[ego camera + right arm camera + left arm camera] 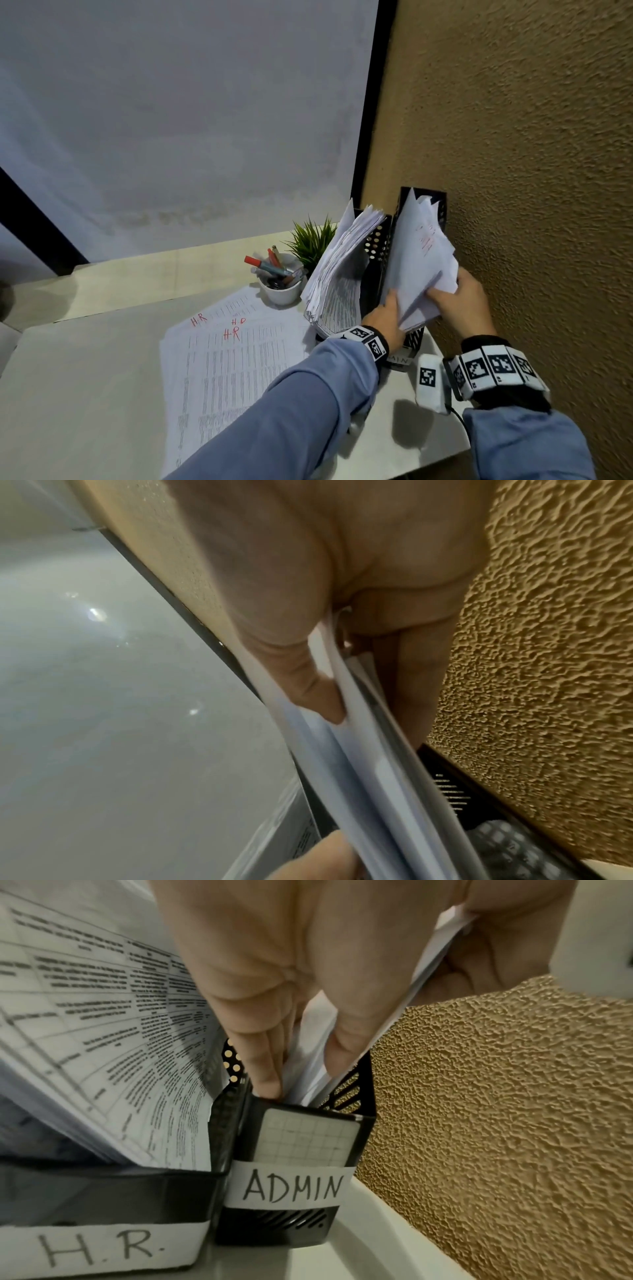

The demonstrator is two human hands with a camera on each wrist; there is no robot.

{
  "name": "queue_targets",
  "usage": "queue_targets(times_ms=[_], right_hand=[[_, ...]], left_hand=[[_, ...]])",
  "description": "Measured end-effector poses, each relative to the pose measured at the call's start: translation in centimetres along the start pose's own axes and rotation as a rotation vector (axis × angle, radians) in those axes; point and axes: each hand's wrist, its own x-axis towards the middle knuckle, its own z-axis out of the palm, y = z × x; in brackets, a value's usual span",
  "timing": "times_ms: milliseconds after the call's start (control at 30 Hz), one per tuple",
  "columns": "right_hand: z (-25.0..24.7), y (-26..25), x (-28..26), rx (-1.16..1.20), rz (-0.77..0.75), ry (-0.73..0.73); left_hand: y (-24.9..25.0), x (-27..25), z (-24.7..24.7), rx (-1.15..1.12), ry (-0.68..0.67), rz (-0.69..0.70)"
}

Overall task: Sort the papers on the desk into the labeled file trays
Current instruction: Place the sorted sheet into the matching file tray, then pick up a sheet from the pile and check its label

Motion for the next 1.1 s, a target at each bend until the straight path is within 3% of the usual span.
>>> queue_targets(times_ms=[133, 267, 333, 400, 467, 567, 633, 700, 767, 833, 900, 1000, 1100], right_hand=[[0.2, -0.6, 0.1, -0.024, 0.029, 0.046], [-0.2, -3.2, -0.3, -0.072, 0.001, 0.177], [-0.2, -5.1, -1.4, -0.041, -0.168, 0.347], [0.6, -6.9, -3.0, 0.006, -0.437, 0.495], [2.6, -8.1, -5.3, 0.077, -0.645, 0.444], [8.1, -7.4, -8.7, 0.111, -0.806, 0.082], [12.7, -5.1, -10.7, 0.054, -0.734, -0.212], [17.1, -1.7, -12.1, -0.069, -0.485, -0.466], [20.5, 1.6, -12.6, -0.256, -0.178, -0.606], [22.2, 3.5, -12.8, -0.400, 0.022, -0.586], [23.1, 4.3, -12.9, -0.457, 0.123, -0.528], [23.9, 5.0, -13.0, -0.415, 0.168, -0.509], [23.9, 5.2, -12.9, -0.341, 0.165, -0.495]], left_hand=[[-0.4, -0.4, -0.2, 0.135, 0.049, 0.030], [-1.5, -3.0, -1.5, 0.051, 0.180, 0.138], [-3.6, -5.6, -2.2, -0.049, 0.207, 0.184], [-6.9, -8.6, -2.6, -0.149, 0.181, 0.173], [-11.7, -11.3, -2.7, -0.173, 0.169, 0.042], [-19.6, -14.1, -2.3, -0.182, 0.319, -0.336], [-23.8, -15.5, -1.8, -0.136, 0.406, -0.587], [-26.6, -16.5, -1.4, -0.066, 0.401, -0.759], [-27.9, -17.3, -1.0, -0.087, 0.420, -0.864], [-28.3, -17.6, -0.7, -0.164, 0.461, -0.891], [-28.4, -17.5, -0.2, -0.292, 0.502, -0.887], [-28.1, -17.6, 0.3, -0.512, 0.528, -0.876], [-27.8, -18.1, 0.2, -0.476, 0.590, -0.847]])
